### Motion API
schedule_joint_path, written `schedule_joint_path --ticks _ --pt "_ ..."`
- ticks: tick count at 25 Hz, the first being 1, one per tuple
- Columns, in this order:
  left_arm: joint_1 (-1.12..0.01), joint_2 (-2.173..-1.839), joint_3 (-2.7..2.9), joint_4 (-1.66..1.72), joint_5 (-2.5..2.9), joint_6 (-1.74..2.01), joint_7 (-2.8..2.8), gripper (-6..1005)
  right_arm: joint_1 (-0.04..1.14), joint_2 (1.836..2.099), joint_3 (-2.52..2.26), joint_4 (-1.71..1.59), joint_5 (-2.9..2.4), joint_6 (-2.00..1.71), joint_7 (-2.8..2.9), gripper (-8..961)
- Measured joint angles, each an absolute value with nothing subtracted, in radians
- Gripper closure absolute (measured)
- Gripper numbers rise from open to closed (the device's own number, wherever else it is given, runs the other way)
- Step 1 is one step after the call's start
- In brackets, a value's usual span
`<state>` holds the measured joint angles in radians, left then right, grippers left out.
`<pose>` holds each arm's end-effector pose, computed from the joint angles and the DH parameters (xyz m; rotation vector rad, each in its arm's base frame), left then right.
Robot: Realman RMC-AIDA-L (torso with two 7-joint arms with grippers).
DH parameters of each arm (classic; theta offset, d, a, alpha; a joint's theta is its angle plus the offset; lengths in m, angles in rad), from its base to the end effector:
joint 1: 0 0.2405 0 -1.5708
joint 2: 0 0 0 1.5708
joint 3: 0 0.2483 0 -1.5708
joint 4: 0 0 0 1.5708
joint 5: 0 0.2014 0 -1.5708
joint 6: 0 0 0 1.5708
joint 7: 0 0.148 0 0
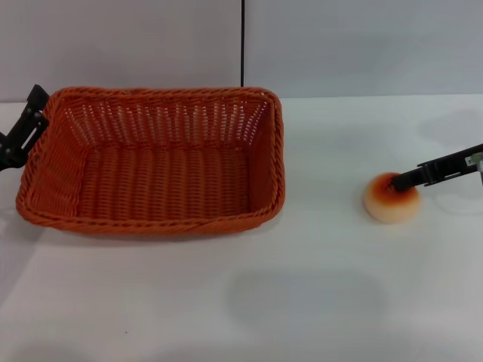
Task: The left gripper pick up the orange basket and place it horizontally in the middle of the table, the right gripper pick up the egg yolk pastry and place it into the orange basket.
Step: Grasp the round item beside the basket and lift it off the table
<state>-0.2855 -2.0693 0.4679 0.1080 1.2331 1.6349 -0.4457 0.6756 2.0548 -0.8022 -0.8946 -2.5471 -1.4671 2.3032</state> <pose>-0.3213 0.2565 0.0322 -1.7017 -0.3582 -0.9740 0.2552 0.3634 0.0222 -2.4670 1.3877 -0.0618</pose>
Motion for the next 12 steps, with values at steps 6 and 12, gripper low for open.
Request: schedule_joint_path --ticks 6,12 --pt "-0.289 -2.067 0.443 0.11 1.232 1.641 -0.445 199 0.635 2.051 -0.799 -0.949 -2.469 -1.522 2.295 849" --pt "-0.292 -2.065 0.441 0.115 1.232 1.638 -0.442 199 0.579 2.073 -0.802 -1.068 -2.403 -1.574 2.3 902"
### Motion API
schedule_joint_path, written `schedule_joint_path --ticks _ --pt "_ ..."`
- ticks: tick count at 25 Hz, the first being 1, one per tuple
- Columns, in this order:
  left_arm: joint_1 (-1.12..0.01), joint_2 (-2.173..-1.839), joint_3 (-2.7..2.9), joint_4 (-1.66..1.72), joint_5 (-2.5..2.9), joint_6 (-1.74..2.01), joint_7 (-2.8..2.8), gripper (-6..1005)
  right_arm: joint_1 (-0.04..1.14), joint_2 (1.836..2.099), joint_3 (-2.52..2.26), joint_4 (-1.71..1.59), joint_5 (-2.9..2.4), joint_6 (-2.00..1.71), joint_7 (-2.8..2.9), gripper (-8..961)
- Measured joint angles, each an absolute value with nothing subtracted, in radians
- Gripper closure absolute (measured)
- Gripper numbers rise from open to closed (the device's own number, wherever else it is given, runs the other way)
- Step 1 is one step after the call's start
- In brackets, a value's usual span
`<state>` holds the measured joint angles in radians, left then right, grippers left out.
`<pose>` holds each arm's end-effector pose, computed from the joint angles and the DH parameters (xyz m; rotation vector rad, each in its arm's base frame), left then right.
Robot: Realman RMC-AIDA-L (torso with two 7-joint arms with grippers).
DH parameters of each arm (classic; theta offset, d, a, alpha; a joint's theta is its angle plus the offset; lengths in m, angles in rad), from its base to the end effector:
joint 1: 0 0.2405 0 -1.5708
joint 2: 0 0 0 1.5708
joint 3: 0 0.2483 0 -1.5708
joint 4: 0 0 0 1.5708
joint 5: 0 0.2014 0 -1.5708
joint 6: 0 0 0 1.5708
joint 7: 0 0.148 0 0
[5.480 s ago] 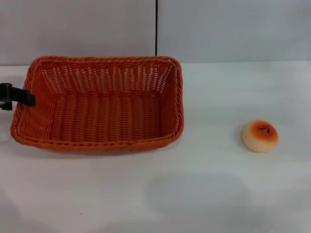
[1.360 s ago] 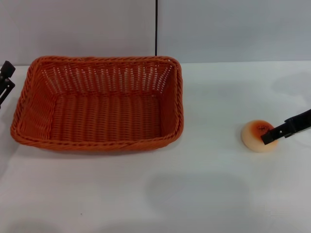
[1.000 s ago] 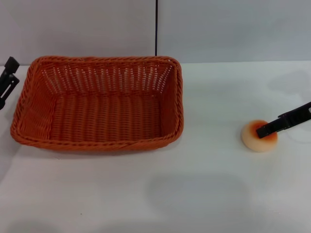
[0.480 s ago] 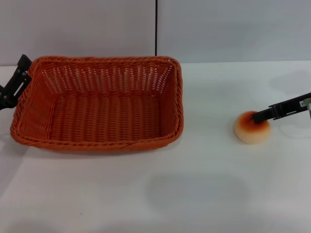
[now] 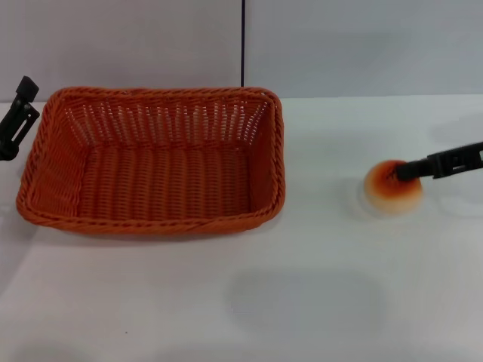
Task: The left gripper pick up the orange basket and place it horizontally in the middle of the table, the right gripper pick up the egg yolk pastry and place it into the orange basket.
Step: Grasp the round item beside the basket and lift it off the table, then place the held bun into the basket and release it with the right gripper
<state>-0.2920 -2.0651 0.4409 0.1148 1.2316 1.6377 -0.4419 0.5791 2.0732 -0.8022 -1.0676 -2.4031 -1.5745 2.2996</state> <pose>-0.3221 0.2598 0.0391 -1.6755 -0.3394 -0.9693 0.2428 0.3473 0.0404 -2.5020 1.3610 0.1217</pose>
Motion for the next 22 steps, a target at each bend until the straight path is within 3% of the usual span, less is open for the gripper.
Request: schedule_joint_path --ticks 11,22 --pt "-0.287 -2.065 0.439 0.106 1.233 1.628 -0.421 199 0.589 2.067 -0.814 -1.168 -2.169 -1.623 2.294 923" --pt "-0.29 -2.068 0.446 0.104 1.239 1.635 -0.423 199 0.795 2.069 -0.93 -0.985 -2.021 -1.549 2.188 925"
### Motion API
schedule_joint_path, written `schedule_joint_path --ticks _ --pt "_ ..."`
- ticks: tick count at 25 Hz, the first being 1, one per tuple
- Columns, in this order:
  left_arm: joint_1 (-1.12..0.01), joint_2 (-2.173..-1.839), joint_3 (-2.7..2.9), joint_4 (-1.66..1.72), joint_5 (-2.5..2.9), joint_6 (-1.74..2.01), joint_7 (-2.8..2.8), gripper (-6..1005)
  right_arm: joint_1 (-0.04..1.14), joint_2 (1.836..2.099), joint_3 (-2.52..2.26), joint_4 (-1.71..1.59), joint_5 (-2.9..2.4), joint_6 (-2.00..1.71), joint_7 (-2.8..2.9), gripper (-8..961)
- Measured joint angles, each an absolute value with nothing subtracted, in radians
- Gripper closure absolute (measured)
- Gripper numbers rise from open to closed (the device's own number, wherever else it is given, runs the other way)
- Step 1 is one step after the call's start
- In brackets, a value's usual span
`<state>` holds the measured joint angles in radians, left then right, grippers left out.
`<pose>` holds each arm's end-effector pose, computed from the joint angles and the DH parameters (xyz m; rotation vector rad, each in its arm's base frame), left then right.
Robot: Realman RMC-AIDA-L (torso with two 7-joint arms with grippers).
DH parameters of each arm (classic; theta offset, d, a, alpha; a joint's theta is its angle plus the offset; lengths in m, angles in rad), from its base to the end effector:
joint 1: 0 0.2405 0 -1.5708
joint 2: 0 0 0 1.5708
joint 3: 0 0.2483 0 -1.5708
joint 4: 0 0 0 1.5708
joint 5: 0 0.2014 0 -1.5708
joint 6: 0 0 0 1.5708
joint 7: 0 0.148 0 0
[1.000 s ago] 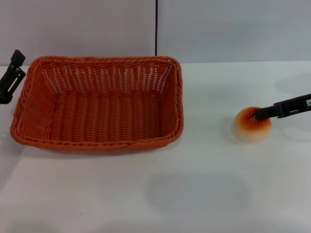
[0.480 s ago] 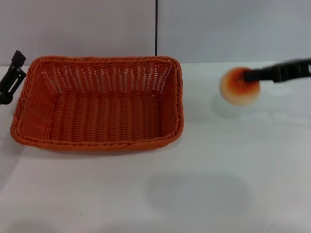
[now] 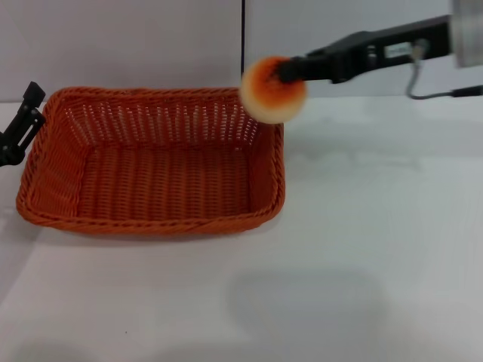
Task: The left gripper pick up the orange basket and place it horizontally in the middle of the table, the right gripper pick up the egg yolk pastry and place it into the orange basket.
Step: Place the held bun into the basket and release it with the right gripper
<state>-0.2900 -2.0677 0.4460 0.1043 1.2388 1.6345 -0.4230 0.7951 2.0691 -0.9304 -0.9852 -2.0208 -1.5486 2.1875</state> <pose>-0.3218 0.2581 0.0344 -1.6874 -0.3396 -0.9581 0.1124 0.3829 0.0191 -2.8547 0.9172 0.5553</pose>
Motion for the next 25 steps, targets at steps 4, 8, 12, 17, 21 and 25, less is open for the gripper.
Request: schedule_joint_path --ticks 4,8,12,17,21,25 --pt "-0.291 -2.068 0.446 0.104 1.239 1.637 -0.429 199 0.862 2.068 -0.938 -0.861 -2.004 -1.49 2.122 925" --pt "-0.291 -2.069 0.446 0.098 1.24 1.638 -0.43 199 0.908 2.071 -0.974 -0.773 -2.003 -1.393 2.053 926" --pt "-0.287 -2.069 0.446 0.085 1.24 1.64 -0.43 199 0.936 2.075 -1.05 -0.727 -1.997 -1.28 2.022 926" --pt "-0.28 -2.067 0.446 0.064 1.24 1.641 -0.425 199 0.933 2.08 -1.153 -0.713 -1.879 -1.165 1.982 884" --pt "-0.279 -2.068 0.446 0.061 1.24 1.642 -0.427 199 0.92 2.078 -1.163 -0.729 -1.858 -1.154 1.974 781" --pt "-0.275 -2.067 0.446 0.051 1.24 1.641 -0.426 199 0.849 2.078 -1.166 -0.82 -1.857 -1.177 1.986 654"
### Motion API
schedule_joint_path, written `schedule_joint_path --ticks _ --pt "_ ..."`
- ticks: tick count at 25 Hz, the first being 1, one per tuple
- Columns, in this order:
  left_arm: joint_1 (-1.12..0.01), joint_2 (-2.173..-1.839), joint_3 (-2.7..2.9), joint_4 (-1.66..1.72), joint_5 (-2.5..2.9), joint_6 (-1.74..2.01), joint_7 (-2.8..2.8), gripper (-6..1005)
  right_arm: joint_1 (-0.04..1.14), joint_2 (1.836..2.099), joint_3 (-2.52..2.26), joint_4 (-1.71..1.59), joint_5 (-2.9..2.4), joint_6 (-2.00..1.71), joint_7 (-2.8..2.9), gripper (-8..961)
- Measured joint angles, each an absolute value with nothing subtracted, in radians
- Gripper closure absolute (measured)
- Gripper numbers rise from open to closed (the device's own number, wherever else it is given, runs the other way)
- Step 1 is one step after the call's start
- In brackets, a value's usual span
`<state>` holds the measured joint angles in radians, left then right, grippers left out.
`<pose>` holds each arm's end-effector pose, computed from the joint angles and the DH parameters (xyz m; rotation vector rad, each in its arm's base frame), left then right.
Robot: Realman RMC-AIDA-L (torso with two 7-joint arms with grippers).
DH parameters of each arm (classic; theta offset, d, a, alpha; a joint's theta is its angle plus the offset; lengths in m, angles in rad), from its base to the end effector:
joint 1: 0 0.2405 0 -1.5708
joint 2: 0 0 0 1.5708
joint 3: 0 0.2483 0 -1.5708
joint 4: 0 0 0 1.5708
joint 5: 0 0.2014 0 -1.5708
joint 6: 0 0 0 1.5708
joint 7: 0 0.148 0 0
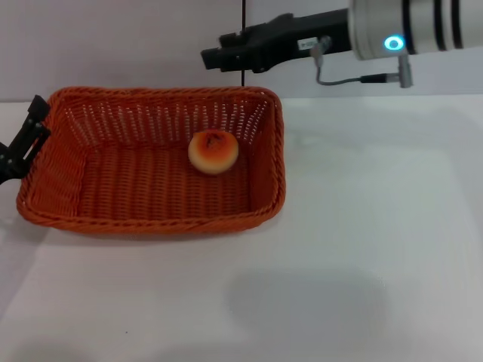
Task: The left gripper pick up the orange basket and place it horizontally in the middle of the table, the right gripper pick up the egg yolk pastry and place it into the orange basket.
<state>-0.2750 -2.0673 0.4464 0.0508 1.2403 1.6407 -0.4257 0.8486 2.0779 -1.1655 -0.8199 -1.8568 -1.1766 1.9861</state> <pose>-0.3247 0.2483 0.0251 -1.6801 -0.4069 -0.9762 0.0926 0.4092 -0.0287 -2.7715 0.6801 0.5784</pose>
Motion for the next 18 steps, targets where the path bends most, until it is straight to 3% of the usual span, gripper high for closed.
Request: schedule_joint_path --ticks 4,5,9,10,15,18 --pt "-0.269 -2.067 0.446 0.051 1.241 1.643 -0.424 199 0.745 2.079 -1.166 -0.95 -1.852 -1.195 2.009 476" --pt "-0.256 -2.065 0.445 0.055 1.241 1.648 -0.427 199 0.669 2.079 -1.163 -1.024 -1.841 -1.197 2.014 456" --pt "-0.23 -2.064 0.439 0.06 1.237 1.662 -0.425 199 0.545 2.077 -1.154 -1.115 -1.784 -1.196 2.002 376" --pt "-0.22 -2.064 0.437 0.062 1.236 1.67 -0.425 199 0.47 2.078 -1.132 -1.149 -1.726 -1.202 1.958 376" --pt "-0.175 -2.06 0.425 0.079 1.234 1.713 -0.434 199 0.348 2.082 -1.07 -1.094 -1.546 -1.217 1.798 376" --pt "-0.159 -2.06 0.421 0.078 1.233 1.713 -0.434 199 0.332 2.079 -1.068 -1.031 -1.47 -1.219 1.717 377"
